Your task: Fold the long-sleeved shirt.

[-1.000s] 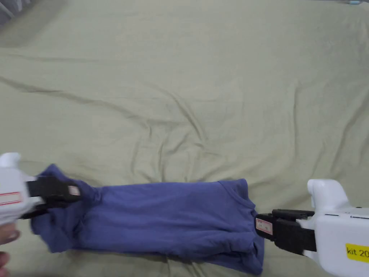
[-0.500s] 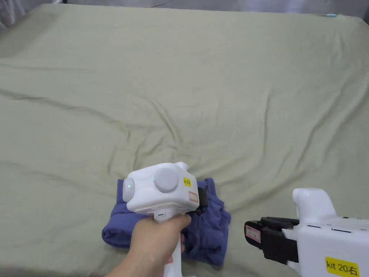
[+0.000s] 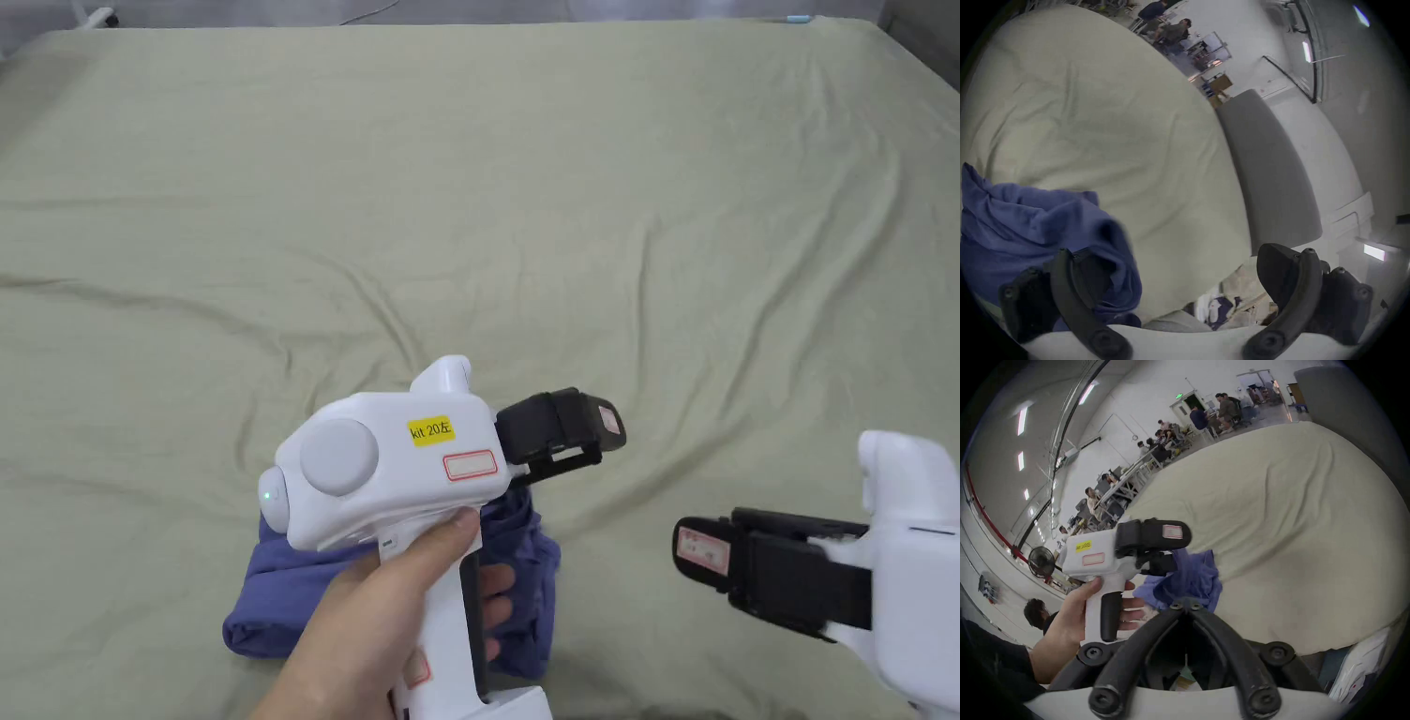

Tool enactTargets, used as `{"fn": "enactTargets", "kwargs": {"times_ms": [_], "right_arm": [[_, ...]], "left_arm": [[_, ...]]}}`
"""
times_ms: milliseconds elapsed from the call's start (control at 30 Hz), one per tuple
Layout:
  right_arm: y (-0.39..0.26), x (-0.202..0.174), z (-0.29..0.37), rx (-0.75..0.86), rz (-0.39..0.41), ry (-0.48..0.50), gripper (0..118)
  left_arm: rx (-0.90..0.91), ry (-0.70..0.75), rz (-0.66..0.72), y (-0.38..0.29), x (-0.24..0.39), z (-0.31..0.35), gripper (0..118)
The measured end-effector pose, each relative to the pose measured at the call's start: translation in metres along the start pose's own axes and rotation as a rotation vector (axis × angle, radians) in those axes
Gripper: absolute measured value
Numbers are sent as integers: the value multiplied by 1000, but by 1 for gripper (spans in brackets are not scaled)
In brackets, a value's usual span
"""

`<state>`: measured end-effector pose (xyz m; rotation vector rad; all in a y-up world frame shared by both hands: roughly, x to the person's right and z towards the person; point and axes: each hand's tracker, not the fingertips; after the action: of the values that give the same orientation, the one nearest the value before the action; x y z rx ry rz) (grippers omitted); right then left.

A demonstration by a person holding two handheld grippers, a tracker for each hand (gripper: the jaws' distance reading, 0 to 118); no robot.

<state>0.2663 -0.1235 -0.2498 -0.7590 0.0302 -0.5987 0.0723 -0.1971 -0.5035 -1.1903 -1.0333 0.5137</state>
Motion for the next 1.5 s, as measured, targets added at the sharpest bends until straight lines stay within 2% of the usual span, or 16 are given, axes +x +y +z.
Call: {"fn": "enactTargets", "kwargs": {"times_ms": [200, 233, 300, 333, 367, 400, 467, 533, 700, 800, 933, 1067, 1167, 1333, 1433, 1500], "right_arm": [[2, 8, 6, 37, -33, 0, 0], [1, 8, 5, 35, -36, 2, 0], [-1, 10, 0, 26, -38, 9, 0], [-2, 10, -2, 22, -39, 12, 0], [-3, 10, -4, 17, -39, 14, 0], [-4, 10, -5, 13, -37, 16, 0], [-5, 14, -10, 4, -40, 20, 0], [-6, 15, -12, -2, -43, 20, 0], [-6, 15, -12, -15, -40, -18, 0], [-4, 13, -6, -14, -29, -69, 0], [1, 14, 2, 13, -46, -95, 0], [14, 15, 9, 113, -98, -103, 0], [25, 9, -11, 106, -120, -93, 0], [27, -20, -102, -98, -84, -55, 0], [17, -25, -166, -207, -135, -49, 0], [6, -24, -207, -285, -121, -115, 0]], "left_arm": [[19, -53, -2, 5, 4, 18, 114], [25, -55, -2, 7, 3, 24, 108], [56, -30, -24, 10, 1, 38, 76], [80, 7, -53, 12, -2, 46, 36], [99, 78, -90, 12, -2, 52, 11], [104, 172, -121, 10, -2, 55, 3], [78, 450, -250, 3, -4, 49, 3], [-36, 615, -416, -13, -9, 24, 3], [-346, 675, -504, -69, -36, -73, 2], [-246, 748, -635, -78, -10, -94, 1], [-258, 480, -522, -66, 16, -94, 1], [-241, 126, -241, -31, 9, -35, 1], [-138, 167, -266, 3, -16, 34, 1], [-26, 500, -187, 40, -93, 122, 1], [-28, 513, -84, 34, -128, 146, 1], [-39, 511, -44, 28, -143, 151, 1]]}}
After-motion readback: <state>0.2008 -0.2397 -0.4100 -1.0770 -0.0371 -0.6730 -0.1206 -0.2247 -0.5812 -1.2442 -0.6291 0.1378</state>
